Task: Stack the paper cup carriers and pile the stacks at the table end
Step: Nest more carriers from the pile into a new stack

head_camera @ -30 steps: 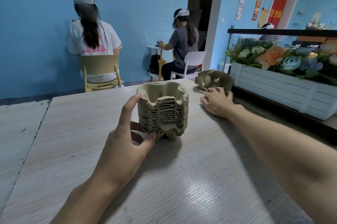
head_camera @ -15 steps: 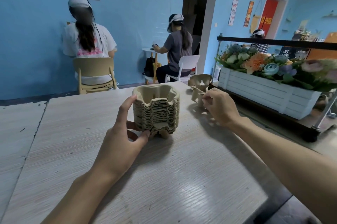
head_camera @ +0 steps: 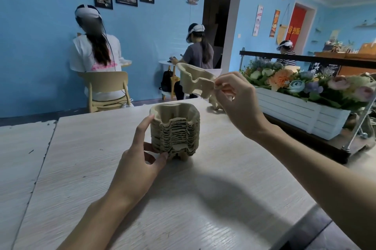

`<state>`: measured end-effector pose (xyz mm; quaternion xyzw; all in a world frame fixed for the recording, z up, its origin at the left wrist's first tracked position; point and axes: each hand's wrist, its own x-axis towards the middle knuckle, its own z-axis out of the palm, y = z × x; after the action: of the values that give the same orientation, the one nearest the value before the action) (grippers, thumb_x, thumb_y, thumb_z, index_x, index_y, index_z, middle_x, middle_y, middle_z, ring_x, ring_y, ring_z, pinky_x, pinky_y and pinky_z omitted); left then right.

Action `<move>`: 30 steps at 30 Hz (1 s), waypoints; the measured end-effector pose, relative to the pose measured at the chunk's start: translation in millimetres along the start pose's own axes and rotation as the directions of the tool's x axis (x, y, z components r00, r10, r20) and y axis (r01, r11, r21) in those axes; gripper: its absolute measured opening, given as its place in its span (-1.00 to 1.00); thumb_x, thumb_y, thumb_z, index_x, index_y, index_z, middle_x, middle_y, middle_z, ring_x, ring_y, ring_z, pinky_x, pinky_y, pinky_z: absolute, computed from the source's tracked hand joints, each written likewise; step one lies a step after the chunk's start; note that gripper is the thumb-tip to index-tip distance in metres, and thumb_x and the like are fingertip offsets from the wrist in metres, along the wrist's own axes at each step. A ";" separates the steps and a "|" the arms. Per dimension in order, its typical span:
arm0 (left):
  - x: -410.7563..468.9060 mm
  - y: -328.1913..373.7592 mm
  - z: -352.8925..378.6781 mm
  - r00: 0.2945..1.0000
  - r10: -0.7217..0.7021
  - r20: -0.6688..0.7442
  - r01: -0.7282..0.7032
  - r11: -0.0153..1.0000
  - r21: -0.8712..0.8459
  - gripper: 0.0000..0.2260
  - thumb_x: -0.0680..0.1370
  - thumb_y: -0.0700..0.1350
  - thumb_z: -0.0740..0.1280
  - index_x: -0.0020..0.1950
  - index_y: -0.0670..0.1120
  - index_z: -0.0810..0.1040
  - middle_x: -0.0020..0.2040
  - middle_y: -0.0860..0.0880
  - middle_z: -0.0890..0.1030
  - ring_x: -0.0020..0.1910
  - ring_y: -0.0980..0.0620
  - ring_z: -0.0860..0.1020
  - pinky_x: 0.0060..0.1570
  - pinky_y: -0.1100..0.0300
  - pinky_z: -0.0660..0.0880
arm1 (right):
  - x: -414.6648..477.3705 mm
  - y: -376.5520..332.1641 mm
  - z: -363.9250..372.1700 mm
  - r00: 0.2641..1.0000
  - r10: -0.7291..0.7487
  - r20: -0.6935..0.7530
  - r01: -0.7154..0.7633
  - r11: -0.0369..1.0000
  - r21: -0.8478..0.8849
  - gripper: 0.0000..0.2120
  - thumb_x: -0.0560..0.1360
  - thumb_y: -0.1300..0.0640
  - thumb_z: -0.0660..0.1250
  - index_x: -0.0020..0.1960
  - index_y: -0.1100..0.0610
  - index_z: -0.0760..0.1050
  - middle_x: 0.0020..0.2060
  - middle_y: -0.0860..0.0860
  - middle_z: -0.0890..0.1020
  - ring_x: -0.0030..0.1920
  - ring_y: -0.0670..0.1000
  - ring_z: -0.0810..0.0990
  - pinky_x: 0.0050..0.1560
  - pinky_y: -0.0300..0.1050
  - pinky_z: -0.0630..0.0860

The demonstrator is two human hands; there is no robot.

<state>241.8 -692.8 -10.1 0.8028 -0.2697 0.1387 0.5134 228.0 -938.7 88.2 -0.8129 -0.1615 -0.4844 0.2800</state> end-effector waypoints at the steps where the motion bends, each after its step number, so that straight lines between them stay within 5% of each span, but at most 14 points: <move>1: 0.0 -0.3 -0.2 1.000 0.002 0.001 -0.002 1.000 -0.001 -0.15 0.52 -0.14 0.48 0.44 0.52 0.03 -0.12 0.16 0.62 -0.20 0.22 0.63 -0.14 0.18 0.57 | -0.3 -6.4 1.0 0.999 -0.021 0.031 0.020 1.000 0.024 -0.89 0.49 0.37 0.37 0.01 0.27 0.57 -0.03 0.10 0.59 -0.04 0.03 0.61 0.00 -0.10 0.61; 14: 0.3 0.0 -0.1 1.000 -0.008 0.001 0.008 1.000 -0.008 -0.18 0.52 -0.13 0.48 0.47 0.48 0.05 -0.08 0.12 0.64 -0.18 0.12 0.66 -0.12 0.14 0.60 | -19.5 -21.6 23.1 0.974 -0.005 0.226 -0.011 0.997 0.073 -0.90 0.48 0.36 0.40 -0.03 0.24 0.58 0.00 0.03 0.57 -0.04 -0.05 0.57 0.00 -0.12 0.56; 19: -0.1 0.0 -0.5 1.000 -0.006 -0.004 0.006 1.000 0.007 -0.12 0.51 -0.13 0.49 0.43 0.53 -0.02 -0.10 0.14 0.64 -0.19 0.21 0.64 -0.12 0.17 0.60 | -20.2 -25.2 15.0 0.931 0.174 0.321 -0.228 0.964 0.137 -0.67 0.39 0.23 0.22 0.07 -0.04 0.56 0.05 -0.19 0.53 -0.06 -0.12 0.51 -0.09 -0.12 0.49; 21: 0.3 0.0 -0.8 1.000 -0.008 0.000 0.008 1.000 0.028 -0.05 0.50 -0.11 0.50 0.45 0.54 -0.13 -0.11 0.14 0.65 -0.19 0.26 0.64 -0.15 0.27 0.56 | -20.5 -13.3 13.9 0.934 0.202 0.295 -0.248 0.960 0.129 -0.60 0.36 0.25 0.17 0.11 -0.01 0.57 0.04 -0.19 0.53 -0.10 -0.12 0.50 -0.18 -0.13 0.45; 27: 3.1 6.6 -3.5 0.999 0.024 0.040 -0.028 0.995 0.100 -0.09 0.52 -0.09 0.48 0.39 0.63 -0.09 -0.11 0.24 0.61 -0.13 0.32 0.61 -0.12 0.34 0.55 | -8.9 70.4 26.3 0.842 0.438 0.314 -0.418 0.899 -0.130 -0.61 0.49 0.30 0.26 0.31 0.19 0.50 0.21 0.04 0.50 0.04 0.01 0.54 0.04 -0.14 0.52; 30: 3.8 6.0 0.7 0.999 0.032 0.015 -0.033 0.996 0.083 -0.13 0.51 -0.11 0.49 0.39 0.60 -0.02 -0.13 0.19 0.63 -0.17 0.25 0.63 -0.17 0.29 0.56 | 3.0 108.5 33.3 0.776 0.528 0.346 -0.468 0.849 -0.246 -0.72 0.46 0.24 0.32 0.16 0.22 0.54 0.16 0.05 0.47 0.13 0.08 0.49 0.18 0.05 0.50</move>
<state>241.4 -696.5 -4.0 0.8199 -0.2801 0.1527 0.4753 310.6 -1004.1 45.9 -0.9262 0.0417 -0.2263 0.2988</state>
